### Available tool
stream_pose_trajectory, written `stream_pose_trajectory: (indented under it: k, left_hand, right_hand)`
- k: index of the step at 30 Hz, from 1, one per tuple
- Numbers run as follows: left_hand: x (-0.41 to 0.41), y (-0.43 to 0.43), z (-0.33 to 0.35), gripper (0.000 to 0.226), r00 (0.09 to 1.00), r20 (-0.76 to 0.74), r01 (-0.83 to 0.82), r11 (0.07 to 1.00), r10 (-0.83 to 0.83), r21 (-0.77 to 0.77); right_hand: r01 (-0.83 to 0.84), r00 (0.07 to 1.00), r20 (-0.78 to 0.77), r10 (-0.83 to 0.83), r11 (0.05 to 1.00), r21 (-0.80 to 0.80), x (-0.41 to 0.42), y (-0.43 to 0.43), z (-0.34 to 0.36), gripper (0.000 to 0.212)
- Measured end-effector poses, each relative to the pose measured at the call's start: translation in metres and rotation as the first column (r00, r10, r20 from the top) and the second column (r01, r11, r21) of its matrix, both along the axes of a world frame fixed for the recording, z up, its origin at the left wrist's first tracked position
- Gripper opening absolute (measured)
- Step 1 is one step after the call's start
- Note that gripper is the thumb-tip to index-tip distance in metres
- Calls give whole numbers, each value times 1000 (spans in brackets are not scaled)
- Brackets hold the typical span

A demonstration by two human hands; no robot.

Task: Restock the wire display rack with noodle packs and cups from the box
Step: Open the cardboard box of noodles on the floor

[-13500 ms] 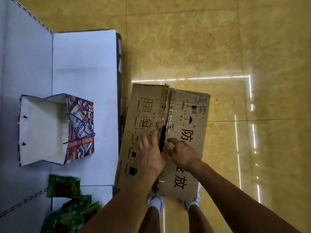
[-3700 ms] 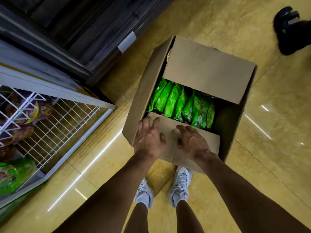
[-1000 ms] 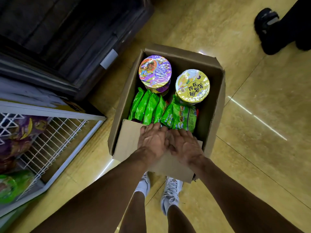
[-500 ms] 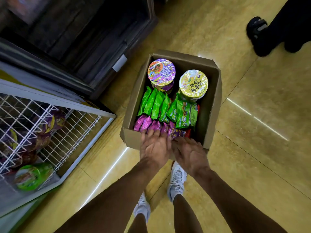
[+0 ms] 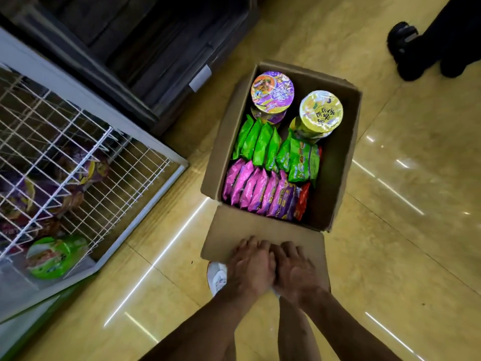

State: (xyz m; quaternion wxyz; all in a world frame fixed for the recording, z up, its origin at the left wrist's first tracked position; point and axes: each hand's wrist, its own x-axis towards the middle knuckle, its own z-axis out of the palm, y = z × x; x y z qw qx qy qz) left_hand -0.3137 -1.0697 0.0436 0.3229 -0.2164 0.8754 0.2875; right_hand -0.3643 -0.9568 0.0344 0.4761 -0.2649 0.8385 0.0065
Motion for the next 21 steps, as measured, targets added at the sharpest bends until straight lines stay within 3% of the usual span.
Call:
stream_pose_trajectory:
  k: [3, 7, 13, 21]
  left_hand:
    - [10, -20, -10, 45, 997, 83, -9, 996, 2, 88]
    - [12, -41, -33, 48, 1000, 4, -16, 996, 16, 91]
    - [-2, -56, -76, 68, 998, -15, -55, 990, 57, 129]
    - [-19, -45, -110, 85, 997, 80, -30, 995, 22, 94]
  right_hand:
    - [-44, 996, 84, 43, 999, 3, 11, -3, -12, 74]
    - [218, 973, 91, -214, 975, -45, 11, -11, -33, 74]
    - [429, 900, 106, -422, 901, -61, -4, -34, -76, 87]
    - [361, 927, 132, -351, 930, -68, -25, -38, -104, 82]
